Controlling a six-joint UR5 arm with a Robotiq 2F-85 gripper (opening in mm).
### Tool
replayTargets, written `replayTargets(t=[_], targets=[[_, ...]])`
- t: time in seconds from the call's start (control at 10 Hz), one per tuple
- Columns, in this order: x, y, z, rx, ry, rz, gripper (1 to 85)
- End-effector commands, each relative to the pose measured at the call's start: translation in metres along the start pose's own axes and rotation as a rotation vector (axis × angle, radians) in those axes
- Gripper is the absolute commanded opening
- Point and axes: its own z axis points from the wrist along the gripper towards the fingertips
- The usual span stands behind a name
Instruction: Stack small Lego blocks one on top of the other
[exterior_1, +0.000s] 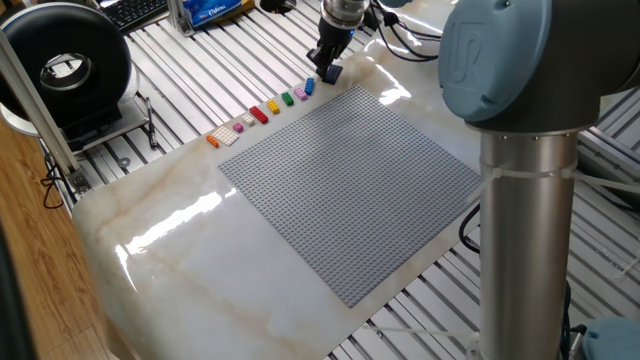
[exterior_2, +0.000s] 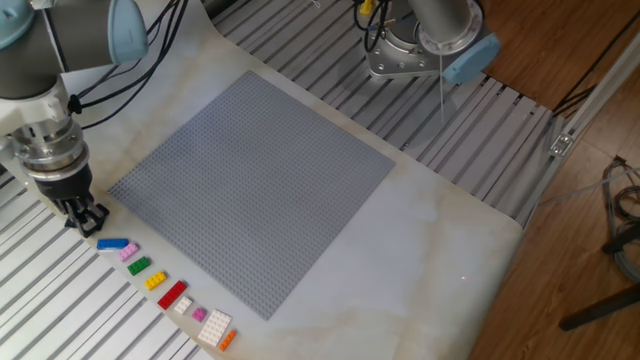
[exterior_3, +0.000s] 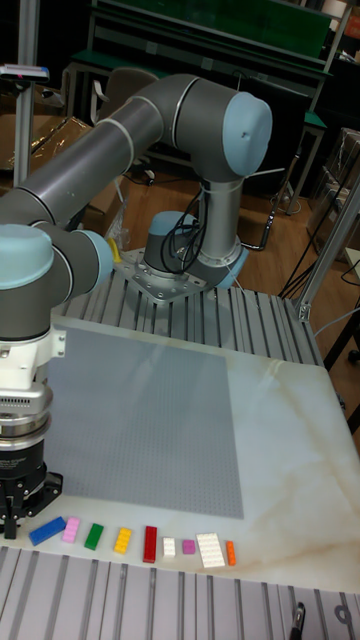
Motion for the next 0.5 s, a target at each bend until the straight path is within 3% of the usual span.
replayTargets(t=[0.0,0.2,0.3,0.4], targets=[[-0.004,-0.002,-0.003,-0.005,-0.002,0.002,1.0],[-0.009,0.003,-0.002,-0.024,-0.014,0.017,1.0],[-0.007,-0.012,-0.003,0.033,-0.003,-0.027,1.0],[-0.003,-0.044,-0.007,0.152,0.017,-0.108,1.0]])
